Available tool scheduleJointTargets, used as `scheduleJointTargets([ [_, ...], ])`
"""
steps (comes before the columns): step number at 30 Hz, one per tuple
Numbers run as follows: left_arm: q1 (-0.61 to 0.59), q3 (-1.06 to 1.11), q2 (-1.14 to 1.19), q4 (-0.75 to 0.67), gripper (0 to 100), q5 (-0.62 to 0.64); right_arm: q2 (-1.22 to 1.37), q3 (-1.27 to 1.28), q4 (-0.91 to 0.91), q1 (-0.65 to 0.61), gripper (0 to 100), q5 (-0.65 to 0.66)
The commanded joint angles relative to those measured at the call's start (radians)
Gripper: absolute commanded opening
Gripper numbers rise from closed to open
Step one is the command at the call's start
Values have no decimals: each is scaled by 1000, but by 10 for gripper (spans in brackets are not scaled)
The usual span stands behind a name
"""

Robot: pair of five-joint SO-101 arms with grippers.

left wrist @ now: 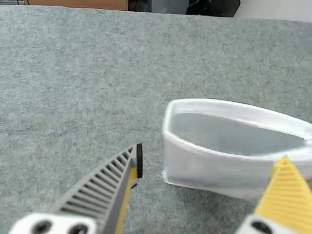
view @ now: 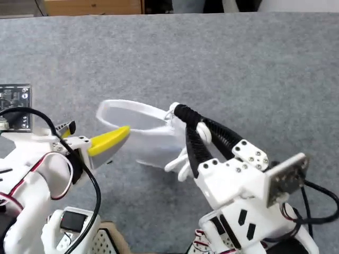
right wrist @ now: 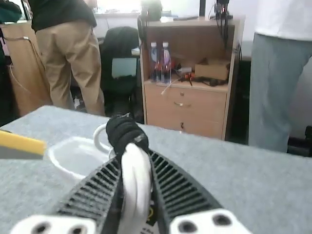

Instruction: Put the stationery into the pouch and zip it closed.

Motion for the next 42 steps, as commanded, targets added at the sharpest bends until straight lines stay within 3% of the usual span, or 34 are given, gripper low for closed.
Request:
scheduleJointTargets([
  [1, -5, 2, 3, 5, 407, 5, 7, -54, -38, 12, 12, 12],
  [12, 7, 156, 3, 5, 407, 5, 8, -104, -94, 12, 12, 69],
  [15, 65, 194, 5, 3, 409, 5, 10, -96, -94, 15, 12, 109],
  [19, 166, 202, 5, -28, 411, 3, 8, -45, -132, 81, 12, 198],
  [23, 177, 200, 3, -40, 411, 3, 7, -16, -239, 166, 12, 265],
  [32, 179, 200, 3, -34, 411, 3, 2, 31, -241, 209, 12, 275],
  [37, 180, 202, 3, -32, 411, 3, 5, 143, -86, 198, 12, 270],
  [42, 174, 208, 3, -35, 411, 3, -2, 139, 138, 44, 12, 163],
])
